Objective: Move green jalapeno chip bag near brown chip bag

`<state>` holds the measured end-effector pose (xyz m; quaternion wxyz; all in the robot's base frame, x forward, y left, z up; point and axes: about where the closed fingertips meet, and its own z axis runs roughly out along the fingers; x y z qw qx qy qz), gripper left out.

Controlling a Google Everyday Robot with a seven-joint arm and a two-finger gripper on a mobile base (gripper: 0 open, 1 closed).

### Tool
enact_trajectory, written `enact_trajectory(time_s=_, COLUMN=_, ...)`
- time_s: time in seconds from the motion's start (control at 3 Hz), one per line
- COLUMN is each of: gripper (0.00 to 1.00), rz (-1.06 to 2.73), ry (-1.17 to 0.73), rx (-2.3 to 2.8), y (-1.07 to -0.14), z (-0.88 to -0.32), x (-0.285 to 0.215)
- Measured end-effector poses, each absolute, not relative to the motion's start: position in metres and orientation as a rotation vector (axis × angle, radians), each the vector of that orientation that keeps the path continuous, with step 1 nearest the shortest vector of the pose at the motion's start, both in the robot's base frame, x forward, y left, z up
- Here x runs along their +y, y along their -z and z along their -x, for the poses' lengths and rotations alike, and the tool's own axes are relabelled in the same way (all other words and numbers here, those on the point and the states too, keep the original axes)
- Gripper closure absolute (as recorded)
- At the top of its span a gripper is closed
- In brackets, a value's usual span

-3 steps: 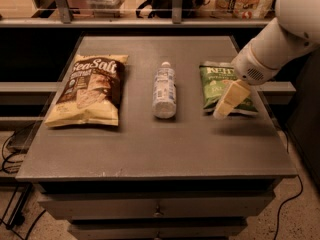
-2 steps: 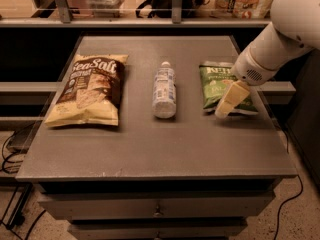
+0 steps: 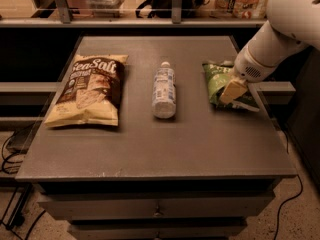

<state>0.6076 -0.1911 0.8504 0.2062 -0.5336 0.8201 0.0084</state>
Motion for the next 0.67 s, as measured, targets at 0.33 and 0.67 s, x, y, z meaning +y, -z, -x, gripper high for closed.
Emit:
enact_trajectory(time_s=0.33, gripper=0.88, rz=1.514, ry=0.042, rx=2.232, y=-0.879, z=-0.606, x=-0.189)
enact_trajectory(time_s=0.67, gripper=1.00, rz=1.584, ry=0.140, rx=2.120, y=-0.930, z=-0.597, x=-0.175)
